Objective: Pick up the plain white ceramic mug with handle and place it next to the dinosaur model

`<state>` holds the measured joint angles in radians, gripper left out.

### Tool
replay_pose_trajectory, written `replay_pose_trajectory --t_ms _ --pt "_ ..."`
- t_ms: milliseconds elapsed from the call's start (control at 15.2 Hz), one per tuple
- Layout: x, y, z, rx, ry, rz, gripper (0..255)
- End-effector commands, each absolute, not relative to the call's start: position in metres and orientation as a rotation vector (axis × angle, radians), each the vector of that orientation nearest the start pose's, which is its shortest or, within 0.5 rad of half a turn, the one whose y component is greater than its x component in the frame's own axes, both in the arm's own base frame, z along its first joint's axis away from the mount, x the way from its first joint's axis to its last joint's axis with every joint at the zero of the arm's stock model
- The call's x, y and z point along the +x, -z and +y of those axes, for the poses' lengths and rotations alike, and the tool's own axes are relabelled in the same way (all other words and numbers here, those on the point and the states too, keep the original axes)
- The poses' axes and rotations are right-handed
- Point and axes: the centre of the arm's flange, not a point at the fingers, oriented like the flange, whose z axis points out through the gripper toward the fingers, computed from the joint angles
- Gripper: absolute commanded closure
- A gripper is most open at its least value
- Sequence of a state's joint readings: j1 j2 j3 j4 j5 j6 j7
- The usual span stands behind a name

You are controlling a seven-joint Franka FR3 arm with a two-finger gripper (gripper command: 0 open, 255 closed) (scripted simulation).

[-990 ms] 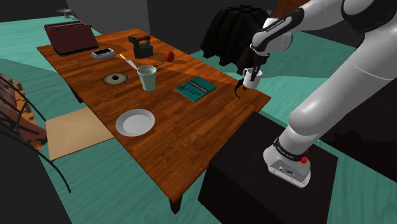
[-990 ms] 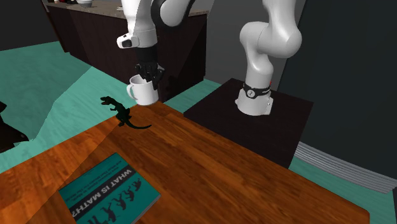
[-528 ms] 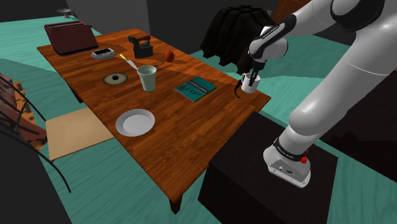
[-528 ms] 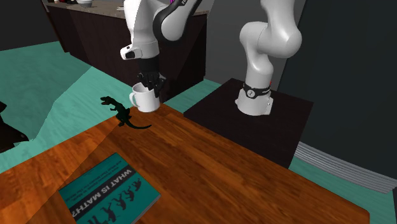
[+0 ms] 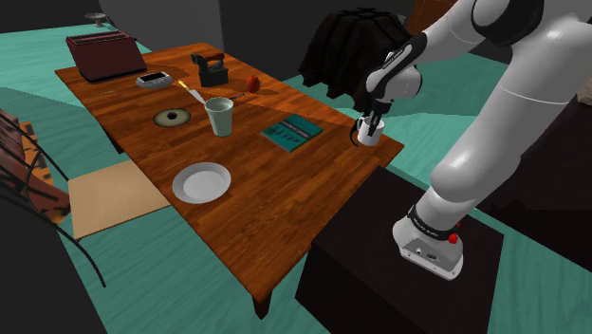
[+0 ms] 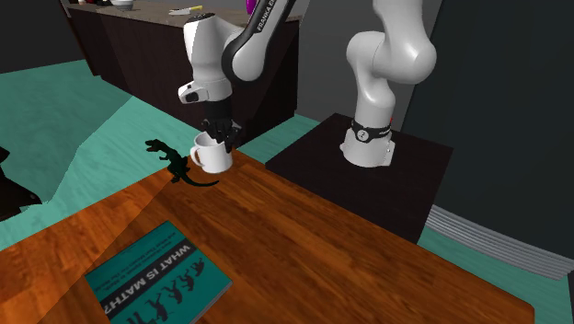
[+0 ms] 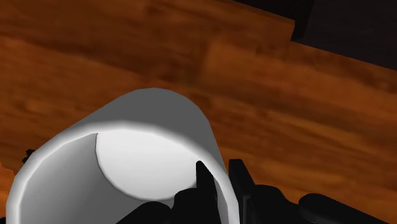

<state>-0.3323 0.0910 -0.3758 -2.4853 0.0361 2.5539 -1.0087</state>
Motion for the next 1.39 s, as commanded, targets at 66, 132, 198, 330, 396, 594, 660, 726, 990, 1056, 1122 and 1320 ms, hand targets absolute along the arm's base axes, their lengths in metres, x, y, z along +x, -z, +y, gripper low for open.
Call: replay_pose_trajectory --t_ms 66,132,198,330,396,594,660,726,990,1056,1122,1320 --pt "0.357 -0.239 -0.308 -3.111 -0.031 -0.425 255" --pt "0.357 -0.234 -0.308 -3.111 -0.031 -0.425 255" --pt "0.357 -0.229 -0.308 -3.111 -0.031 -0.425 255" --pt "0.357 -0.222 -0.308 -3.111 -0.031 -0.425 255" --pt "0.357 -0.222 -0.308 -3.111 -0.031 -0.425 255" --pt "0.357 -0.222 -0.308 -3.111 -0.031 -0.425 255" --pt "0.357 -0.222 -0.308 -3.111 -0.031 -0.425 255" --pt "0.357 -0.222 -0.308 -3.111 -0.031 -0.425 255" --pt "0.357 -0.222 -0.308 -3.111 -0.031 -0.425 0" --pt "0.357 -0.222 -0.308 -3.111 -0.031 -0.425 0" --pt "0.357 -0.222 -0.308 -3.111 -0.031 -0.425 0" --pt "0.358 -0.248 -0.308 -3.111 -0.031 -0.425 0"
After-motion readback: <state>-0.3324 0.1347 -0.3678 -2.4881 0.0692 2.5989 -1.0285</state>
